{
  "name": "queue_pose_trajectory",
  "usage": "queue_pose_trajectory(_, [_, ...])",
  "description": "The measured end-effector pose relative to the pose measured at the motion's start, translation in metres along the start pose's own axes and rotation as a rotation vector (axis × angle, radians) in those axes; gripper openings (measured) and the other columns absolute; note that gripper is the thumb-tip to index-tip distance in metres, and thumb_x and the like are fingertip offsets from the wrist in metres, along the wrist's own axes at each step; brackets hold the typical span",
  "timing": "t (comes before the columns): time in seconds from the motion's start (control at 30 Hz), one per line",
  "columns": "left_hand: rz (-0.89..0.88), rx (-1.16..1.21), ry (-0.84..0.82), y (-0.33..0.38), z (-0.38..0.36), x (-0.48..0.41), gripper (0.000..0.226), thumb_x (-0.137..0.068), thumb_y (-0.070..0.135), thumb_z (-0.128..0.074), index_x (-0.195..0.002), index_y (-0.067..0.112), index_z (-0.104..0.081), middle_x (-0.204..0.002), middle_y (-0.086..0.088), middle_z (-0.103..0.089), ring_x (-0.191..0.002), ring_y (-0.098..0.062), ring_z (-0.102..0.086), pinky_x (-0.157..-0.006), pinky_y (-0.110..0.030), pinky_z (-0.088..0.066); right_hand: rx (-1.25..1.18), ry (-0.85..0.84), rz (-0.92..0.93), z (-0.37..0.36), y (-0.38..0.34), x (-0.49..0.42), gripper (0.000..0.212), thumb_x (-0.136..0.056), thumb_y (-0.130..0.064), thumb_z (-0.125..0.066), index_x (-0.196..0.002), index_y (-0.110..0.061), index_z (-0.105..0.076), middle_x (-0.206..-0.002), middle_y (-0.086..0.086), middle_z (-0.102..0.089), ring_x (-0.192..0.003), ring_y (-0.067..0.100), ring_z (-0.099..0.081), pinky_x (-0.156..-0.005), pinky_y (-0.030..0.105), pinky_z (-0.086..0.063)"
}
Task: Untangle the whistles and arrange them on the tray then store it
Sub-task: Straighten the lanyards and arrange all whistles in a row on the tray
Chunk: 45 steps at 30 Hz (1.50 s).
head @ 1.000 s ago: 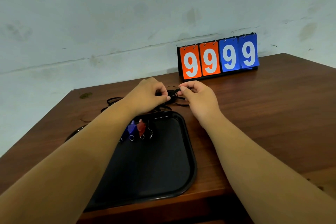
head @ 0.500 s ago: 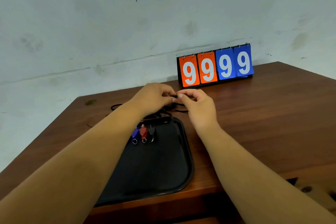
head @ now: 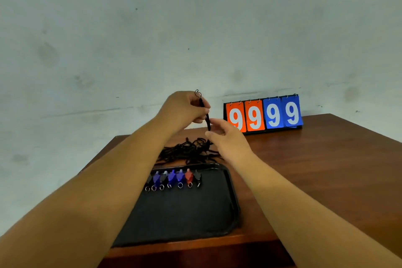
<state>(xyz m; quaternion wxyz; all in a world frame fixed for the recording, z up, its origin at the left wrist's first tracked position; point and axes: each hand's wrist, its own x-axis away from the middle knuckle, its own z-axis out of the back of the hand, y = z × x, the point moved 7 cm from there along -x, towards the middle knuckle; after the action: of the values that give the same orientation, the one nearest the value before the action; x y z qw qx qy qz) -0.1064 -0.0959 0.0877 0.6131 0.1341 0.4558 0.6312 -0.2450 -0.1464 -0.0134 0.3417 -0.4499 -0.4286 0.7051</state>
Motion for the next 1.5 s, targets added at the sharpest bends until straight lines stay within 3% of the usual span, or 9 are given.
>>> queue_pose_trajectory(0.13, [0.001, 0.199, 0.02, 0.022, 0.031, 0.007, 0.01, -0.094, -0.001, -0.077, -0.104, 0.0, -0.078, -0.096, -0.017, -0.08, -0.091, -0.027, -0.081, -0.084, -0.036, -0.067, 0.033, 0.072, 0.017, -0.003, -0.028, -0.001, 0.035, -0.105, -0.034, -0.069, -0.139, -0.031, -0.065, -0.111, -0.025, -0.062, -0.1, -0.002, -0.06, -0.074, 0.013, -0.043])
queue_pose_trajectory(0.23, [-0.007, 0.34, 0.022, 0.033, 0.048, 0.014, 0.01, -0.093, -0.001, -0.078, -0.103, -0.003, -0.078, -0.102, -0.021, -0.08, -0.095, -0.03, -0.081, -0.086, -0.036, -0.066, 0.032, 0.085, 0.043, -0.006, -0.044, 0.001, 0.027, -0.104, -0.036, -0.069, -0.131, -0.032, -0.069, -0.118, -0.016, -0.068, -0.105, 0.007, -0.065, -0.075, 0.017, -0.051])
queue_pose_trajectory(0.43, [-0.014, 0.459, 0.09, 0.048, 0.08, 0.025, 0.009, -0.094, -0.004, -0.075, -0.101, -0.005, -0.078, -0.112, -0.023, -0.078, -0.103, -0.03, -0.079, -0.09, -0.032, -0.064, -0.02, 0.093, 0.101, -0.007, -0.075, 0.005, 0.017, -0.104, -0.036, -0.069, -0.119, -0.029, -0.074, -0.102, -0.014, -0.076, -0.091, 0.008, -0.072, -0.079, 0.024, -0.055])
queue_pose_trajectory(0.57, [0.0, 0.502, 0.135, 0.045, 0.104, 0.035, 0.013, -0.093, -0.007, -0.074, -0.105, -0.005, -0.079, -0.107, -0.024, -0.079, -0.101, -0.028, -0.08, -0.092, -0.032, -0.064, 0.025, 0.048, 0.12, -0.005, -0.088, 0.011, 0.016, -0.105, -0.037, -0.067, -0.113, -0.027, -0.077, -0.091, -0.011, -0.08, -0.092, 0.003, -0.071, -0.076, 0.02, -0.049])
queue_pose_trajectory(0.77, [0.049, 0.474, 0.17, 0.022, 0.134, 0.055, 0.015, -0.093, -0.007, -0.075, -0.108, -0.004, -0.078, -0.107, -0.023, -0.079, -0.098, -0.029, -0.081, -0.087, -0.033, -0.065, 0.126, -0.125, 0.132, -0.006, -0.093, 0.029, 0.017, -0.107, -0.039, -0.063, -0.107, -0.034, -0.079, -0.091, -0.012, -0.08, -0.053, -0.001, -0.053, -0.059, 0.02, -0.045])
queue_pose_trajectory(0.87, [0.064, 0.41, 0.193, 0.004, 0.147, 0.07, 0.015, -0.093, -0.003, -0.078, -0.108, -0.002, -0.078, -0.107, -0.022, -0.079, -0.096, -0.029, -0.081, -0.084, -0.032, -0.066, 0.256, -0.227, 0.144, -0.01, -0.091, 0.038, 0.023, -0.11, -0.041, -0.056, -0.107, -0.037, -0.079, -0.089, -0.01, -0.077, -0.075, 0.007, -0.065, -0.079, 0.03, -0.056])
queue_pose_trajectory(1.07, [0.136, 0.272, 0.264, -0.057, 0.166, 0.107, 0.013, -0.092, 0.01, -0.084, -0.104, 0.012, -0.085, -0.097, -0.007, -0.077, -0.082, -0.017, -0.073, -0.073, -0.024, -0.063, 0.388, -0.354, 0.101, -0.014, -0.07, 0.054, 0.031, -0.111, -0.042, -0.051, -0.1, -0.039, -0.08, -0.08, -0.01, -0.068, -0.072, 0.007, -0.059, -0.071, 0.026, -0.048])
queue_pose_trajectory(1.27, [0.258, 0.443, 0.246, -0.118, 0.158, 0.149, 0.016, -0.095, 0.003, -0.077, -0.109, 0.009, -0.083, -0.101, -0.007, -0.08, -0.079, -0.009, -0.074, -0.076, -0.023, -0.064, 0.505, -0.381, 0.05, -0.014, -0.036, 0.068, 0.03, -0.112, -0.041, -0.052, -0.1, -0.035, -0.078, -0.083, -0.006, -0.069, -0.071, 0.009, -0.058, -0.07, 0.027, -0.047])
queue_pose_trajectory(1.5, [0.35, 0.142, 0.297, -0.186, 0.148, 0.194, 0.009, -0.09, 0.02, -0.085, -0.098, 0.023, -0.084, -0.095, 0.005, -0.082, -0.088, -0.013, -0.075, -0.075, -0.03, -0.061, 0.584, -0.282, 0.011, -0.006, 0.021, 0.081, 0.026, -0.11, -0.042, -0.057, -0.1, -0.033, -0.08, -0.099, -0.01, -0.073, -0.087, 0.006, -0.065, -0.074, 0.023, -0.045])
